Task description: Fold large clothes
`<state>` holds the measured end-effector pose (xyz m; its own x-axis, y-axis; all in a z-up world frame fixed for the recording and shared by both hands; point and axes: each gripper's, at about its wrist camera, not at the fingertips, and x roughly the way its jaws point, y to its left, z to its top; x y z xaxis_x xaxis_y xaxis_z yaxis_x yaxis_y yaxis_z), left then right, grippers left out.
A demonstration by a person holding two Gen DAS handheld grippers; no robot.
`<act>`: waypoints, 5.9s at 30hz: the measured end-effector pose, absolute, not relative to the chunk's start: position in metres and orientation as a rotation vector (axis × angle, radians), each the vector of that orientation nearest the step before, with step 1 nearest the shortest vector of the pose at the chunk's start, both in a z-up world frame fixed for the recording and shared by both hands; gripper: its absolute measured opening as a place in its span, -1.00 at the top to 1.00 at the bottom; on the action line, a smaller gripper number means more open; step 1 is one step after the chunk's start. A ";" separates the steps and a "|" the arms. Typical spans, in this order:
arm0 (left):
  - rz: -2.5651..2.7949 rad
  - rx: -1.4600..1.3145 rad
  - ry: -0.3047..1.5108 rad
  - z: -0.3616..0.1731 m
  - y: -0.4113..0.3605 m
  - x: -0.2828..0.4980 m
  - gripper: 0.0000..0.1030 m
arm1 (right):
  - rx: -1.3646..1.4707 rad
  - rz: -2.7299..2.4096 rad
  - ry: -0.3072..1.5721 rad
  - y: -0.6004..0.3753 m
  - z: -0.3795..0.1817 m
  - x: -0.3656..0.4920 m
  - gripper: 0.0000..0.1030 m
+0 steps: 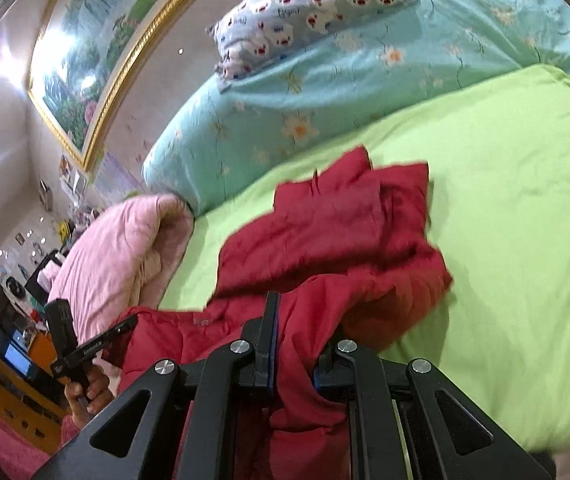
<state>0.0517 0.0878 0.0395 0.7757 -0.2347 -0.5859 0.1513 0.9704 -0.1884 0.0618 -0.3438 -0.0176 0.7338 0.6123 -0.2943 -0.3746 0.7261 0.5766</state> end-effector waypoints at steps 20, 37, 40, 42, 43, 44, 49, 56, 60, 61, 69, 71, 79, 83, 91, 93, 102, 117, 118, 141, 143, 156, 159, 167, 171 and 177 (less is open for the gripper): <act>-0.165 -0.271 0.693 0.050 0.105 0.202 0.85 | 0.644 0.442 0.494 -0.341 0.019 0.210 0.81; -0.050 -0.236 0.825 0.002 0.108 0.340 0.84 | 0.737 0.296 0.611 -0.351 -0.028 0.343 0.81; -0.059 -0.281 0.844 -0.010 0.115 0.360 0.83 | 0.737 0.277 0.621 -0.349 -0.036 0.359 0.80; -0.072 -0.305 0.853 -0.016 0.119 0.370 0.83 | 0.743 0.264 0.626 -0.349 -0.042 0.369 0.80; -0.076 -0.311 0.860 -0.019 0.120 0.374 0.82 | 0.743 0.253 0.627 -0.348 -0.046 0.374 0.80; -0.077 -0.316 0.866 -0.022 0.121 0.377 0.81 | 0.746 0.248 0.631 -0.348 -0.048 0.377 0.80; -0.111 -0.362 0.876 -0.028 0.130 0.383 0.77 | 0.792 0.262 0.660 -0.352 -0.064 0.391 0.78; -0.177 -0.438 0.874 -0.016 0.151 0.368 0.71 | 0.820 0.307 0.671 -0.354 -0.065 0.394 0.68; -0.183 -0.420 0.843 0.000 0.157 0.353 0.64 | 0.810 0.317 0.677 -0.348 -0.063 0.397 0.68; -0.183 -0.407 0.838 0.003 0.157 0.349 0.61 | 0.817 0.322 0.679 -0.349 -0.064 0.397 0.68; -0.089 -0.372 0.740 0.023 0.176 0.326 -0.01 | 0.893 0.348 0.697 -0.364 -0.060 0.397 0.57; -0.124 -0.362 0.729 0.028 0.166 0.319 -0.01 | 0.924 0.351 0.694 -0.368 -0.058 0.396 0.45; -0.377 -0.199 0.709 0.039 0.069 0.295 -0.01 | 0.916 0.316 0.628 -0.375 -0.040 0.374 0.14; -0.446 -0.114 0.709 0.039 0.029 0.292 -0.02 | 0.866 0.270 0.567 -0.384 -0.029 0.352 0.09; -0.460 -0.066 0.748 0.027 -0.005 0.303 -0.02 | 0.557 0.356 0.535 -0.326 0.002 0.324 0.08; -0.450 -0.064 0.765 0.021 -0.007 0.306 -0.02 | 0.449 0.403 0.546 -0.297 0.004 0.322 0.08; -0.303 -0.050 0.881 -0.024 0.002 0.346 -0.07 | 0.086 0.416 0.669 -0.209 -0.019 0.355 0.11; -0.113 -0.203 0.929 -0.062 0.071 0.411 -0.06 | 0.371 0.236 0.715 -0.277 -0.059 0.413 0.16; -0.109 -0.191 0.923 -0.063 0.069 0.411 -0.06 | 0.361 0.230 0.711 -0.276 -0.059 0.412 0.16; -0.091 -0.156 0.891 -0.021 0.066 0.362 -0.06 | 0.334 0.194 0.659 -0.278 -0.035 0.366 -0.06; -0.095 -0.167 0.871 -0.015 0.070 0.343 -0.09 | 0.331 0.206 0.649 -0.280 -0.030 0.352 -0.13; -0.054 -0.283 0.826 -0.017 0.126 0.253 -0.43 | 0.386 0.198 0.638 -0.329 -0.028 0.279 -0.43; -0.031 -0.306 0.838 -0.023 0.139 0.251 -0.56 | 0.408 0.192 0.665 -0.341 -0.038 0.276 -0.47; -0.080 -0.404 0.901 -0.042 0.159 0.261 -0.56 | 0.498 0.245 0.748 -0.362 -0.066 0.279 -0.50; -0.106 -0.421 0.920 -0.049 0.160 0.269 -0.56 | 0.519 0.296 0.784 -0.361 -0.077 0.285 -0.50; -0.168 -0.464 0.974 -0.061 0.163 0.295 -0.67 | 0.564 0.338 0.795 -0.363 -0.087 0.302 -0.70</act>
